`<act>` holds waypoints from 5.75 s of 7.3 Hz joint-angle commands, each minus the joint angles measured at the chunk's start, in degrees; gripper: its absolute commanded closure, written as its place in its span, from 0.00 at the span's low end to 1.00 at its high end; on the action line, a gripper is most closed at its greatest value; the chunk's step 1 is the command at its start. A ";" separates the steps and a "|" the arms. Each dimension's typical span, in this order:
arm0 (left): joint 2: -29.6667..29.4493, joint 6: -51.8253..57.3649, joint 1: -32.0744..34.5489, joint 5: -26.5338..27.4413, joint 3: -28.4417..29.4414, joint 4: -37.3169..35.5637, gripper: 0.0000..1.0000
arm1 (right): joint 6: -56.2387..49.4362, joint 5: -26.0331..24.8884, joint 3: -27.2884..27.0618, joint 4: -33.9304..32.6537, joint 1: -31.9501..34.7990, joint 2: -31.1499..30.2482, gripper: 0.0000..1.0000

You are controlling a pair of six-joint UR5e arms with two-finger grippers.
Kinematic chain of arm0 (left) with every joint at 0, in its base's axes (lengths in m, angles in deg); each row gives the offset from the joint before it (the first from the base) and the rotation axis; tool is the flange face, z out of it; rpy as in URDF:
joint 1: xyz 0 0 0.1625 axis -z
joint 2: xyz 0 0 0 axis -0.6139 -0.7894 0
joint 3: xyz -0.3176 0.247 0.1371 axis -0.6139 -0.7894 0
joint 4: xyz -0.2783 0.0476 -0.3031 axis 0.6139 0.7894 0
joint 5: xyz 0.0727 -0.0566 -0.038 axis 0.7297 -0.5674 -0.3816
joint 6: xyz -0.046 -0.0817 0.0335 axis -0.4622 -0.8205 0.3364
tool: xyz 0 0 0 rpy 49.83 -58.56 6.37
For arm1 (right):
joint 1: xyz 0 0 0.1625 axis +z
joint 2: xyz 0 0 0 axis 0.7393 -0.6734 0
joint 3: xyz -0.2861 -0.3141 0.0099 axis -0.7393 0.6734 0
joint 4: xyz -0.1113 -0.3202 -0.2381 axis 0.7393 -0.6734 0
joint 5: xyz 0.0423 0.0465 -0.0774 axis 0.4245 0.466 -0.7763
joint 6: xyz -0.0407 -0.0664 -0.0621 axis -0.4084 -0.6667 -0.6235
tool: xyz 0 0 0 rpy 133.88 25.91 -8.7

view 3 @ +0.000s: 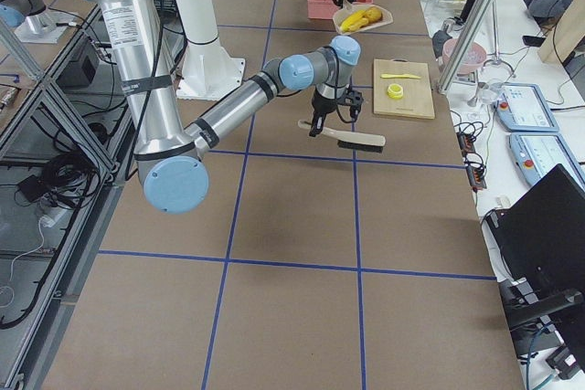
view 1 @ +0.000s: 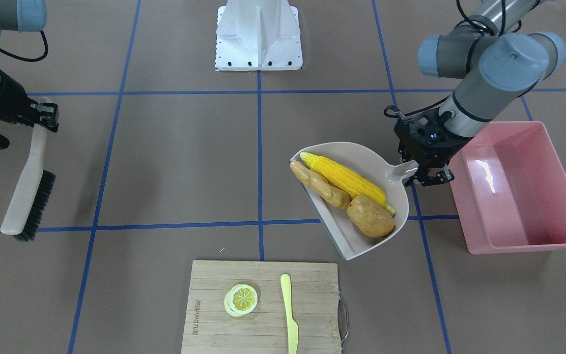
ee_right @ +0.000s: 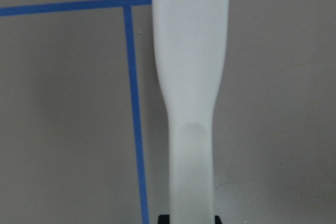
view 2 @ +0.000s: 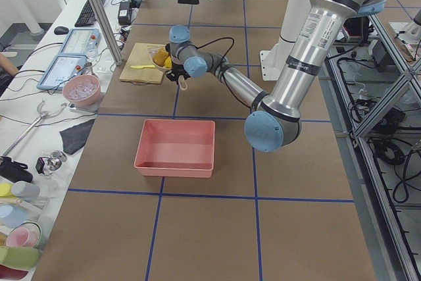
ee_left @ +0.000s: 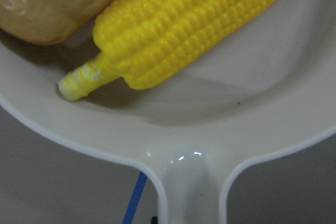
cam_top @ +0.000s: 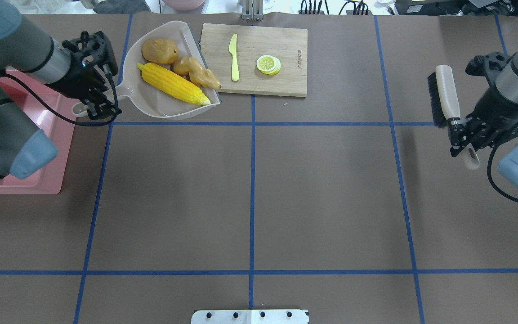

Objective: Sweep and dump trash into bin
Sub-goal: 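Carry the dustpan over the pink bin with left gripper while right withdraws brush, then tilt the dustpan to dump the items into the pink bin with the left gripper, then set the brush down on the table and open the right gripper, then hold the white dustpan tipped over the pink bin with the left gripper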

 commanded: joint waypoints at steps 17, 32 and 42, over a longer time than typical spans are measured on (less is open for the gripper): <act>31.48 31.13 30.96 -6.54 -1.51 -0.06 1.00 | 1.46 0.09 9.68 28.40 -3.66 -13.44 0.00; 29.66 44.66 23.92 0.20 -2.29 -17.15 1.00 | -22.80 -1.68 13.46 24.98 25.84 -18.25 0.00; 19.89 55.85 21.48 12.17 -3.53 -40.93 1.00 | -30.10 -4.73 14.07 25.15 29.03 -21.17 0.00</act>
